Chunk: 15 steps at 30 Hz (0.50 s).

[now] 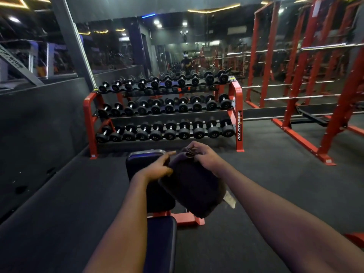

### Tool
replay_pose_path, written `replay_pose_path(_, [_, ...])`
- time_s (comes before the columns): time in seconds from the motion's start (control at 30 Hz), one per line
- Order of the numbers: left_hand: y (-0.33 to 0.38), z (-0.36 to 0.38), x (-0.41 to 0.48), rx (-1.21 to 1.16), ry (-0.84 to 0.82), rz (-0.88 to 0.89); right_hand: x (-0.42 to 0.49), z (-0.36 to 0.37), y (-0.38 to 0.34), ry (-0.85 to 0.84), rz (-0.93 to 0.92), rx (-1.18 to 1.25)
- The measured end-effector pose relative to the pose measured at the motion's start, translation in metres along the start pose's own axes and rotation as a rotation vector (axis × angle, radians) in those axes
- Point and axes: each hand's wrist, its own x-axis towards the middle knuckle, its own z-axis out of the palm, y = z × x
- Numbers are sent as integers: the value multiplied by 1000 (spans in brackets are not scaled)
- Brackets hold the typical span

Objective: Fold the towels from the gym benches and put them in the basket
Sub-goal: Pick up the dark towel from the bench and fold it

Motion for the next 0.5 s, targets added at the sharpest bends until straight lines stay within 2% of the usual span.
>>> replay_pose_path(0.07, [-6,17,-4,-65,-144,-40,-3,-12,0,70,15,77])
replay_pose_path(0.17, [-8,38,-2,-63,-196,-87,-7,-32,15,192,64,136])
replay_pose_path(0.3, [-2,46,14,86,36,3,-26,-56,44,463,211,40])
replay_pose_path(0.4, [15,52,19,150,281,103,-48,-61,57,579,286,-18])
replay_pose_path(0.5, [30,59,23,103,409,199,-68,-63,65,670,316,-35])
